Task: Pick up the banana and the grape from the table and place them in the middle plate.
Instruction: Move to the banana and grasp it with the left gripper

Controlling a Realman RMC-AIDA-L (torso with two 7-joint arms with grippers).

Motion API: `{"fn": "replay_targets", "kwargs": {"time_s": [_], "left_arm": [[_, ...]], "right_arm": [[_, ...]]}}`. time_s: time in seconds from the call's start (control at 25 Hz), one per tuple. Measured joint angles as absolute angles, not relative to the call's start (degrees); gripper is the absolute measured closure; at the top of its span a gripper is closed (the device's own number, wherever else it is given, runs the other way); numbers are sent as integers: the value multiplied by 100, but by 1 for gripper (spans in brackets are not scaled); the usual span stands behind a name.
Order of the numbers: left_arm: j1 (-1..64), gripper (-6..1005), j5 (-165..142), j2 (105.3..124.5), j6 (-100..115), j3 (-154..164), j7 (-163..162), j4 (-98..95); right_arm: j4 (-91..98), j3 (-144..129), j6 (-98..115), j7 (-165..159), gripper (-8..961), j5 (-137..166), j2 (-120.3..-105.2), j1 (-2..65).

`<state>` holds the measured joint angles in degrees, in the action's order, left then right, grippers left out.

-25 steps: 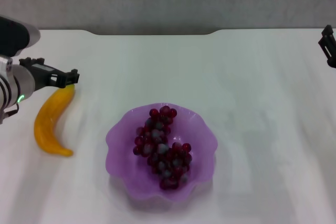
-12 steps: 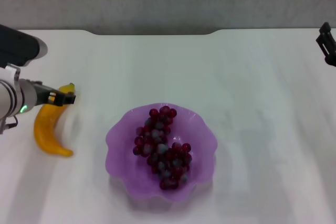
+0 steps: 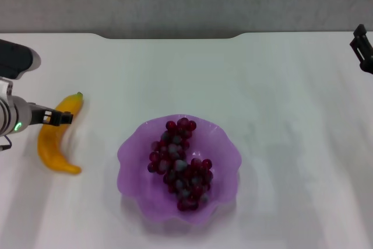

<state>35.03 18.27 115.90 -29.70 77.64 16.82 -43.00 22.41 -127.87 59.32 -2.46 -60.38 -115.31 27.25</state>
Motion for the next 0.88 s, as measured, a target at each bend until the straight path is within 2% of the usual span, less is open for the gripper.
{"fn": "replay_targets", "kwargs": {"time_s": [0.88], "left_arm": [[3638, 123, 1961, 11626, -2800, 7699, 1651, -3719]], "right_arm": [[2266, -12774, 5934, -247, 127, -6082, -11560, 2705]]}}
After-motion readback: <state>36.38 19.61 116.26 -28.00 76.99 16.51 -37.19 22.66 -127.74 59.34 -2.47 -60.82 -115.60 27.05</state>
